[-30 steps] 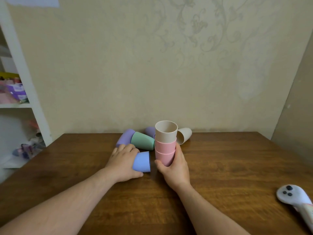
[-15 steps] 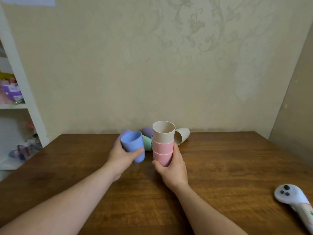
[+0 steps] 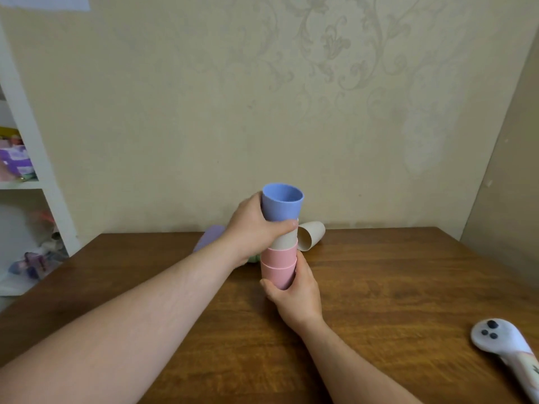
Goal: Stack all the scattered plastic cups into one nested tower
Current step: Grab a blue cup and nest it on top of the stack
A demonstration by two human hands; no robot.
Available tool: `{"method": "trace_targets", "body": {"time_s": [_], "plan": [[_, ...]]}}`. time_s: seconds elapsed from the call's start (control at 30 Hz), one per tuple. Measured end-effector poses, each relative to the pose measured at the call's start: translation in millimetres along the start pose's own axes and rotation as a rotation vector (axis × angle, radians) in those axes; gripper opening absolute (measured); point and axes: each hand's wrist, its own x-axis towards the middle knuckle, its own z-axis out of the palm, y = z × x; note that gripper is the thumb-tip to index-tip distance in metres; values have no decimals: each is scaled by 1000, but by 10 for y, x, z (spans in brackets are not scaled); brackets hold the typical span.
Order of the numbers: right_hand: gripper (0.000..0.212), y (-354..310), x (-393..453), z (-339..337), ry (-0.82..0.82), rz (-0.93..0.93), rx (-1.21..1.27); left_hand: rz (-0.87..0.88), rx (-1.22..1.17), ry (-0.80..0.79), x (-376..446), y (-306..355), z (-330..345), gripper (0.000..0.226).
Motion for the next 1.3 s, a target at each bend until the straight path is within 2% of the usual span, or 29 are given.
{"method": "trace_targets", "body": {"time_s": [0.07, 0.17, 0.3, 0.37, 0.5, 0.67, 0.77, 0.87, 0.93, 1.07, 1.1, 1.2, 1.23, 1.3], "plan": [[82, -1, -1, -1, -7, 2, 3, -69, -86, -40, -22, -145, 49, 43], [83, -5, 2, -1, -1, 2, -2, -96, -210, -92, -17, -278, 85, 71], [87, -14, 1, 0, -23, -29, -30, -79, -179, -79, -76, -488, 157, 91], [89, -17, -7, 0, -40, -52, -35, -87, -175, -15, -133, -596, 235, 86], [86, 8, -11, 20, -58, -65, -36, -108, -276, 63, -207, -728, 346, 63], [72, 28, 39, 22, -97, -47, -58, -78, -286, 75, -133, -838, 333, 61], [77, 80, 153, -89, 7, 77, -50, -56, -237, 229, -15, -947, 234, 54], [62, 59, 395, -225, 127, 191, -133, -77, -282, 321, 52, -1028, 128, 47], [66, 18, 556, -249, 39, 209, -261, -68, -276, 272, 66, -1052, 137, 48], [85, -49, 741, -82, -263, 156, -543, -85, -274, 250, 77, -1098, 194, 54], [81, -53, 768, -33, -305, 158, -584, -92, -280, 254, 77, -1109, 186, 56], [48, -97, 794, -5, -348, 156, -630, -98, -274, 244, 71, -1114, 167, 64], [47, -110, 776, -33, -349, 131, -655, -98, -275, 239, 62, -1106, 162, 68], [59, -171, 754, -153, -371, 96, -750, -98, -282, 235, 54, -1097, 156, 75]]}}
